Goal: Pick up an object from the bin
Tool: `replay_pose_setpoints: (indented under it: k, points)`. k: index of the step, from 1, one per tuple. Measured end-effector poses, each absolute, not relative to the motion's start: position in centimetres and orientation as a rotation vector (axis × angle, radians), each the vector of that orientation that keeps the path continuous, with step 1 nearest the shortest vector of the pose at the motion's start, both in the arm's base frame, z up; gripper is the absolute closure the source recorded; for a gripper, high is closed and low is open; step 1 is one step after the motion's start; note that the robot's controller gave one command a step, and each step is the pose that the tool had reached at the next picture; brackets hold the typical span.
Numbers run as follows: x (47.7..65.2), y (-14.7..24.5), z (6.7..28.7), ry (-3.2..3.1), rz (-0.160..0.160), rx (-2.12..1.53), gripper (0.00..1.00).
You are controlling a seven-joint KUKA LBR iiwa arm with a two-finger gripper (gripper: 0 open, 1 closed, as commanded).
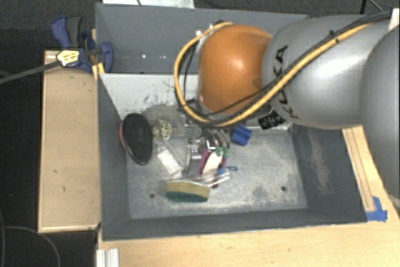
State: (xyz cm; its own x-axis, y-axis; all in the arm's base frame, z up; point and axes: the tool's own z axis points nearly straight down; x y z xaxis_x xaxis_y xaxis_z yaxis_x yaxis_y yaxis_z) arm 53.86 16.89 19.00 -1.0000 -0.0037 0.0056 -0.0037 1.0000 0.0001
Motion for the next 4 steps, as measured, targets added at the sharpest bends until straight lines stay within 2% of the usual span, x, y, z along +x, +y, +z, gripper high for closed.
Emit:
replay_pose_setpoints:
  k: [1,2,3,4]
  points:
    - [50.5,8.5,7.0,-3.147,-0.002,0.132,0.0]
    - [50.5,8.7,7.2,-3.143,-0.004,0.128,1.0]
    - [55.1,8.1,16.3,-3.153,-0.002,0.121,1.0]
    - [54.8,8.1,15.7,-3.142,-0.002,0.115,0.0]
